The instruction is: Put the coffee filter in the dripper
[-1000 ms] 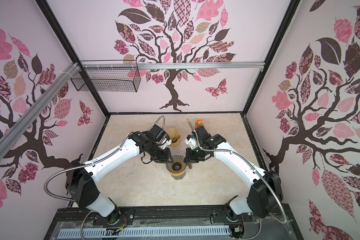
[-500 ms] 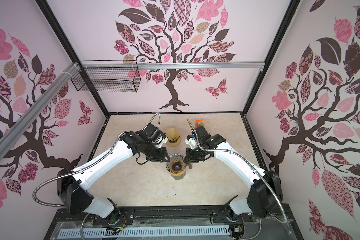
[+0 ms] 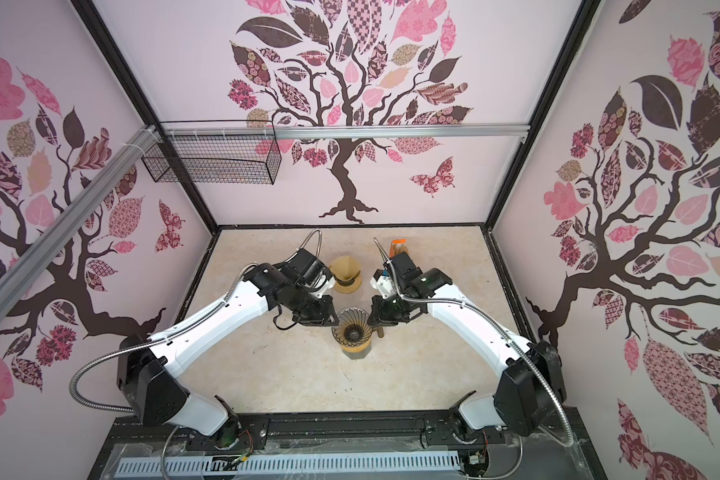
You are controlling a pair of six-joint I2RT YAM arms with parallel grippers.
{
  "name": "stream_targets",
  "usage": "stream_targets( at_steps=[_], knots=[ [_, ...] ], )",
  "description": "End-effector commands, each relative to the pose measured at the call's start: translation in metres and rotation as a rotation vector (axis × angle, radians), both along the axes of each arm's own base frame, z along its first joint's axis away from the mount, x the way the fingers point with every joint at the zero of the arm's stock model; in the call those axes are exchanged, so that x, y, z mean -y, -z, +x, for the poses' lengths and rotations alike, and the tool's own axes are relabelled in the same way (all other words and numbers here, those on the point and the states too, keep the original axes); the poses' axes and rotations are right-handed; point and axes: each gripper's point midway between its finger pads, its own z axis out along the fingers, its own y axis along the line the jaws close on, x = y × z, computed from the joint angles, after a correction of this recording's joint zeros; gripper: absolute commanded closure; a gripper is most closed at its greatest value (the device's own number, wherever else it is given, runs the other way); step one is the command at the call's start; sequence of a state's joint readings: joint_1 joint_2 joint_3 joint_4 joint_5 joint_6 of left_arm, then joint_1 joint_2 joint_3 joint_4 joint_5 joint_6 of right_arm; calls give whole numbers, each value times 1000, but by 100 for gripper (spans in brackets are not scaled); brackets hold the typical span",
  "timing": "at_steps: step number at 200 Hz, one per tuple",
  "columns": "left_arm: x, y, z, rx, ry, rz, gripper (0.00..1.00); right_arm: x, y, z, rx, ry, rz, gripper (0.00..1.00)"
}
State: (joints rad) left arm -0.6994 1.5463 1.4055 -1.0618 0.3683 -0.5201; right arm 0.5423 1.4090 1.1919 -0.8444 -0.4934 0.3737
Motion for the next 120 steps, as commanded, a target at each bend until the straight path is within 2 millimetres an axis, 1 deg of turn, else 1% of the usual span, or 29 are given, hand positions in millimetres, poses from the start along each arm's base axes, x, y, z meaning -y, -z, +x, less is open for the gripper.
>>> stream_targets(
  at_steps=[1, 39, 83, 120],
  knots=[
    [-2, 12, -5, -31, 8, 18, 76, 5, 3, 5, 10, 14, -56, 92],
    [-4, 20, -6, -51, 3, 40, 78, 6, 4, 6, 10, 16, -59, 92],
    [-5, 22, -6, -56, 0, 47, 81, 5, 4, 5, 7, 14, -57, 92],
    [-4, 22, -5, -51, 0, 48, 88, 4, 2, 6, 11, 14, -52, 92]
  ],
)
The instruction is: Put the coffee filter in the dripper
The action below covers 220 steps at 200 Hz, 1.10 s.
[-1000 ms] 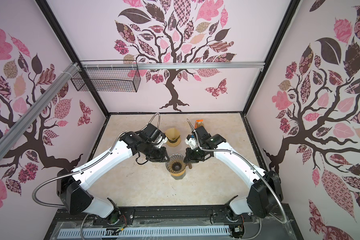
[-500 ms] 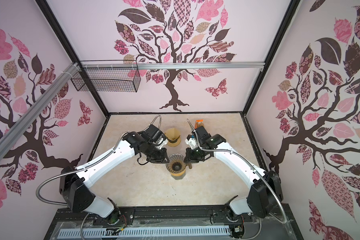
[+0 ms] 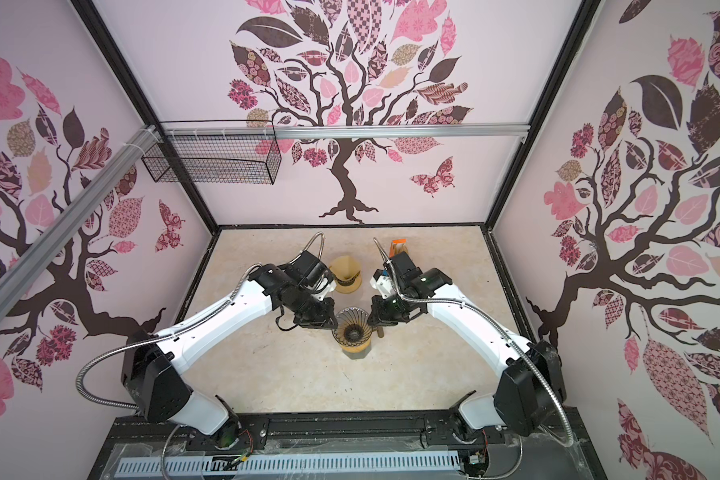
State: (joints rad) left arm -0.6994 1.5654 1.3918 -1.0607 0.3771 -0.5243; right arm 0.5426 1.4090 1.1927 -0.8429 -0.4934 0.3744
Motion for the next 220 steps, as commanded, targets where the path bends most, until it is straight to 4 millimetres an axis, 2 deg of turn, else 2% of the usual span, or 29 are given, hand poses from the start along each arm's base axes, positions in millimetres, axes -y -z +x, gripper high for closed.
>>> stream_targets(
  at_steps=[1, 140, 220],
  knots=[
    [-5, 11, -2, -18, 0, 35, 88, 4, 3, 6, 9, 14, -53, 92],
    [-4, 11, 4, -4, -10, 51, 94, 3, 5, 7, 5, 12, -54, 96],
    [-6, 19, 3, -33, -10, 80, 95, 6, 14, 5, -18, 13, -76, 98]
  ],
)
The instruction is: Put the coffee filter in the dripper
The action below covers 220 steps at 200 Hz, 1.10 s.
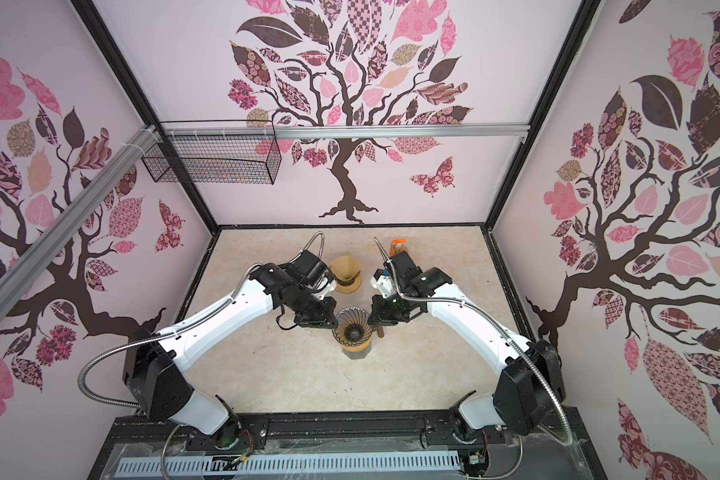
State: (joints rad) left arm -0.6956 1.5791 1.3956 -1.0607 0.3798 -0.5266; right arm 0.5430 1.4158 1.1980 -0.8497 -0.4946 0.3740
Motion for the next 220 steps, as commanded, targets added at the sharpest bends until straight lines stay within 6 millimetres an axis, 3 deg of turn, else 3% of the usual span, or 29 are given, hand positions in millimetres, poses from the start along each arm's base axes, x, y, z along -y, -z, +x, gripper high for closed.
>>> stream_targets(
  at_steps=[1, 124, 177, 220],
  knots=[
    [-6, 16, 1, -23, -4, 76, 96, 6, 14, 5, -12, 14, -73, 98],
    [-4, 18, 1, -58, 18, 99, 96, 10, 35, -1, -67, -8, -114, 98],
    [-4, 30, -2, -101, 24, 113, 96, 12, 43, -2, -84, -20, -141, 98],
    [-8, 52, -10, -142, 29, 142, 96, 15, 53, -7, -116, -35, -159, 99]
  ],
)
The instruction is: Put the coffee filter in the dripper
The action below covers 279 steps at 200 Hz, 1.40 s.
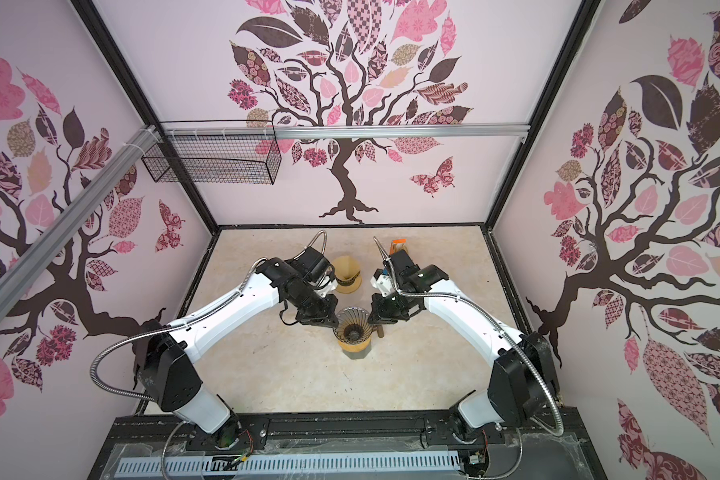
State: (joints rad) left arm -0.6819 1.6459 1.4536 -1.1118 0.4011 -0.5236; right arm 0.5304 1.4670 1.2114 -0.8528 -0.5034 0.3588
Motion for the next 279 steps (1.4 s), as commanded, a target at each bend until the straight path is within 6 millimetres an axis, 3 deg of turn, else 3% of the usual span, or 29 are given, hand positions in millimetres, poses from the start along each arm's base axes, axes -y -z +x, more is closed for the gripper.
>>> stream_targets(
  at_steps=[1, 30, 94, 165, 207, 279],
  knots=[
    [-11, 46, -15, -86, 36, 119, 97, 15, 42, -13, -84, -32, -144, 99],
    [-11, 40, -8, -56, 21, 118, 97, 11, 37, -7, -57, -27, -127, 99],
    [-37, 33, 23, -13, -92, 125, 97, -4, 27, 16, -13, -20, -93, 99],
    [-51, 29, 41, 13, -114, 139, 96, -28, 13, 41, 12, -22, -27, 99],
    [-39, 19, 40, 16, -100, 74, 96, -26, 4, 47, 51, -17, -44, 99],
    [-23, 14, 30, 20, -46, 66, 95, -10, 1, 37, 65, 7, -85, 98]
  ],
)
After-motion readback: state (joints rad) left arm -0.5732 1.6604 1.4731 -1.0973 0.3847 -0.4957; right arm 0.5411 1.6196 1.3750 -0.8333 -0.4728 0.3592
